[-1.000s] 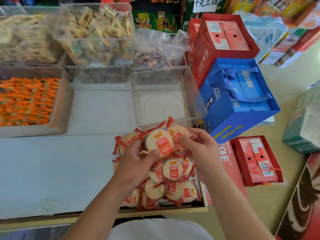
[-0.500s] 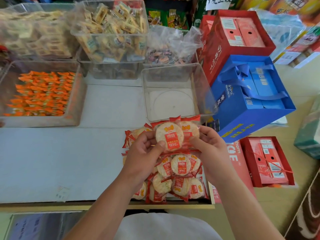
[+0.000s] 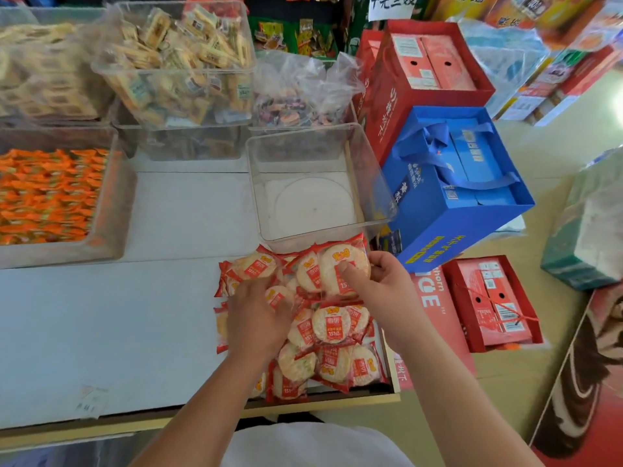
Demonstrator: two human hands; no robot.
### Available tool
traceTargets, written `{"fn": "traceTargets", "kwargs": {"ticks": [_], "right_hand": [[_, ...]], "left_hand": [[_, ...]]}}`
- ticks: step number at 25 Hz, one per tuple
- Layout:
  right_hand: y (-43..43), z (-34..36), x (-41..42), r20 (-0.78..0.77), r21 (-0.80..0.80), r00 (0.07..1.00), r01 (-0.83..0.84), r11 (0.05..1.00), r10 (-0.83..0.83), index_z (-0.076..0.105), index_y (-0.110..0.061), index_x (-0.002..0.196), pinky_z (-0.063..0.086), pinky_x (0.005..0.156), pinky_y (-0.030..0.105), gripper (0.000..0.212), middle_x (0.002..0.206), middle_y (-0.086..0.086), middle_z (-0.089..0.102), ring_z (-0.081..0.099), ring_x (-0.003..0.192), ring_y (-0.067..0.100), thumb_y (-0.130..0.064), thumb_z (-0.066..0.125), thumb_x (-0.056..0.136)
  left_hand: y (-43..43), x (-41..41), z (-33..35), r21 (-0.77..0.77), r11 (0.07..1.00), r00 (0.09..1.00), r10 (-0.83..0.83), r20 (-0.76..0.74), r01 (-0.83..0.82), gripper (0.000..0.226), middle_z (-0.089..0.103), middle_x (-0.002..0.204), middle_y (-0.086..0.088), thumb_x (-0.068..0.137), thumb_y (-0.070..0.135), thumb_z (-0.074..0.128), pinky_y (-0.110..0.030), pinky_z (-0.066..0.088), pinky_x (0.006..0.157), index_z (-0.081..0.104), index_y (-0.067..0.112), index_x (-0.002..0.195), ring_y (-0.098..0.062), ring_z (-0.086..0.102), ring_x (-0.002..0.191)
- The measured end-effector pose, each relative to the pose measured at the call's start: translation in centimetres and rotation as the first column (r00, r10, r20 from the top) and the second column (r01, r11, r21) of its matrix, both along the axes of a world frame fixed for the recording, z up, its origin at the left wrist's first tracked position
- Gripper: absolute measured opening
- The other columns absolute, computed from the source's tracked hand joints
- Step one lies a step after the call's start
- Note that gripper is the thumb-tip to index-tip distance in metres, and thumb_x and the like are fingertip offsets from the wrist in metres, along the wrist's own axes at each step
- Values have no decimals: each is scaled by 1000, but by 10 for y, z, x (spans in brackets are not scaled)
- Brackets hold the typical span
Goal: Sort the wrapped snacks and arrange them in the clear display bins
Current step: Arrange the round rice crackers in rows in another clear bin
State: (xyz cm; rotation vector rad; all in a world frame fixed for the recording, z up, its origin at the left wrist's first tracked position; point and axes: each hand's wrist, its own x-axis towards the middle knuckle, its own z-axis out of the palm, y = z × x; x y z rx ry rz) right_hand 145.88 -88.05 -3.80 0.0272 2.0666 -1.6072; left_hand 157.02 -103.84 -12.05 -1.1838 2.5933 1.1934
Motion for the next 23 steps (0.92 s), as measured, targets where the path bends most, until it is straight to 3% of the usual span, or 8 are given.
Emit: {"fn": "traceTargets", "kwargs": {"ticks": [3,6,10,13,15,17,20,23], "right_hand": [[3,-6,5,-9,33,1000,-4,999,4,62,-31,112,62,89,42,36,105,-2,75,74,97,17,-38,84,84],[7,-9,10,-4,67,1000,-1,998,1,62,-31,110,62,87,44,35,104,2,76,74,95,22,-37,85,84],[11,-15,13,16,88,1000,1,996,-2,64,-29,111,62,88,47,34,102,0,77,75,95,21,-36,84,84],[10,-20,15,35,100,999,9,995,-13,64,-28,112,62,87,44,33,103,-1,76,75,94,19,-34,83,86],[9,-23,18,51,94,999,13,995,-18,63,-26,118,63,87,42,35,107,0,75,75,95,16,-33,81,88],[9,-30,21,71,94,997,16,995,-23,61,-29,121,61,90,47,38,113,0,74,75,99,17,-38,78,89],[9,-34,23,71,83,998,-5,997,-1,58,-34,127,59,94,50,47,116,-5,72,73,104,14,-50,74,86],[10,-34,21,43,92,999,-21,996,17,54,-35,137,56,100,48,62,123,-10,69,69,113,12,-61,69,82]], "left_hand": [[-1,29,-50,-3,1000,967,12,254,-12,84,33,159,-9,85,54,71,-53,40,111,33,28,155,-36,31,145],[0,36,-68,-36,999,984,-14,180,20,74,48,149,-6,86,46,72,-50,45,106,41,31,151,-32,42,135],[-5,22,-60,-59,989,981,-129,145,139,82,38,154,-1,83,48,76,-49,44,111,37,38,155,-31,38,141],[-3,13,-54,246,968,994,-64,85,41,66,41,149,7,84,42,74,-43,40,117,53,33,146,-18,39,142],[-3,7,-59,269,957,994,103,28,-107,46,61,132,6,84,47,66,-41,52,103,64,28,126,-20,58,126],[-5,3,-64,256,954,988,155,26,-156,66,67,122,1,77,58,70,-43,57,92,58,21,130,-24,65,115],[-5,-10,-66,217,963,982,129,140,-157,110,57,143,-5,61,74,70,-49,50,107,41,20,152,-30,53,132],[-7,-16,-62,116,987,974,86,211,-113,102,59,134,-8,58,71,79,-46,49,104,53,22,144,-30,53,127]]}}
